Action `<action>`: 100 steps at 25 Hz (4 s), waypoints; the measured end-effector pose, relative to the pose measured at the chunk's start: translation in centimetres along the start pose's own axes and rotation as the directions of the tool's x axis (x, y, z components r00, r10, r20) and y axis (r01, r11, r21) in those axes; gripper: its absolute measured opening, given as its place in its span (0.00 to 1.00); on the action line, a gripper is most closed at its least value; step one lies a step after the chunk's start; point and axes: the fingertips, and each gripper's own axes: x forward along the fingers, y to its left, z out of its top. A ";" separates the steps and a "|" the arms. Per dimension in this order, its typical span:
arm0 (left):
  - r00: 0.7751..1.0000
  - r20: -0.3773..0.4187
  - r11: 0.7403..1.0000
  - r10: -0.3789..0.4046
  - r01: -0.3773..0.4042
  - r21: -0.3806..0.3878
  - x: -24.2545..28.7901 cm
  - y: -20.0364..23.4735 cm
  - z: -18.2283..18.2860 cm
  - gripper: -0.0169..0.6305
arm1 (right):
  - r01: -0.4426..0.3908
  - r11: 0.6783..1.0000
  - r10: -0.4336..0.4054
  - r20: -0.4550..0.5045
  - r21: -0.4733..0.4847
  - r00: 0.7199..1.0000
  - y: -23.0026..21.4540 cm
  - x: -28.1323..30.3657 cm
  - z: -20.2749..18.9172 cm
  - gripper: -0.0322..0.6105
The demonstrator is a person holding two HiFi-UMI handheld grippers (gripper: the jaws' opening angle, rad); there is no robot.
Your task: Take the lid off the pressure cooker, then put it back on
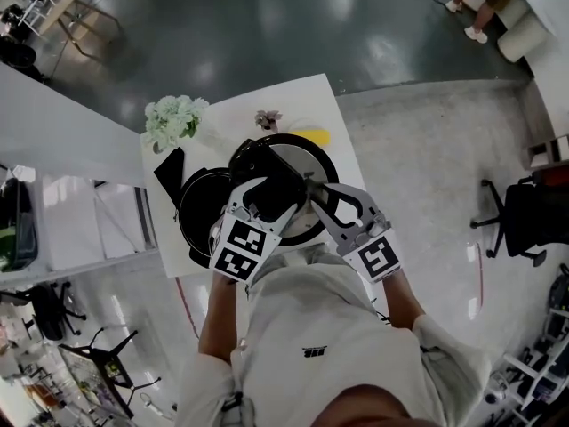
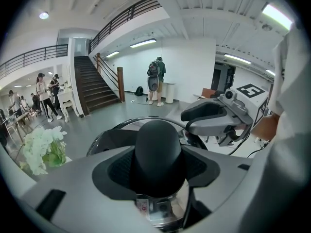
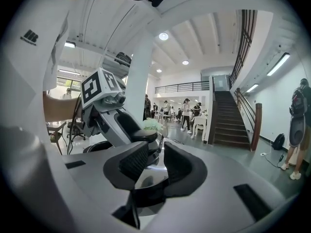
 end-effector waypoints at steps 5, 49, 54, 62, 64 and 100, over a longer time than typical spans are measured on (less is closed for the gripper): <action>1.000 -0.011 1.000 -0.015 0.015 0.003 -2.4 2.1 -2.0 0.47 | 0.008 1.000 -0.008 -0.003 0.000 1.000 2.3 2.2 1.0 0.21; 0.940 -0.257 0.938 -0.223 0.278 0.206 -7.3 7.7 -15.6 0.47 | 0.109 0.989 -0.095 -0.135 0.100 0.986 13.1 10.2 -0.5 0.21; 0.934 -0.255 0.934 -0.251 0.303 0.191 -7.1 7.7 -15.8 0.47 | 0.101 0.990 -0.087 -0.134 0.098 0.987 13.1 10.4 -0.6 0.21; 0.939 -0.254 0.952 -0.230 0.271 0.140 -7.3 8.1 -16.4 0.47 | 0.077 0.993 -0.063 -0.136 0.095 0.989 13.3 11.1 -0.5 0.21; 0.943 -0.247 0.959 -0.223 0.257 0.116 -7.1 8.3 -16.6 0.47 | 0.079 0.990 -0.061 -0.153 0.118 0.986 13.3 11.2 -0.4 0.20; 0.980 -0.196 0.997 -0.044 0.031 -0.069 -6.3 8.9 -16.6 0.47 | -0.106 0.990 0.120 -0.163 0.092 0.979 13.0 13.0 -1.3 0.20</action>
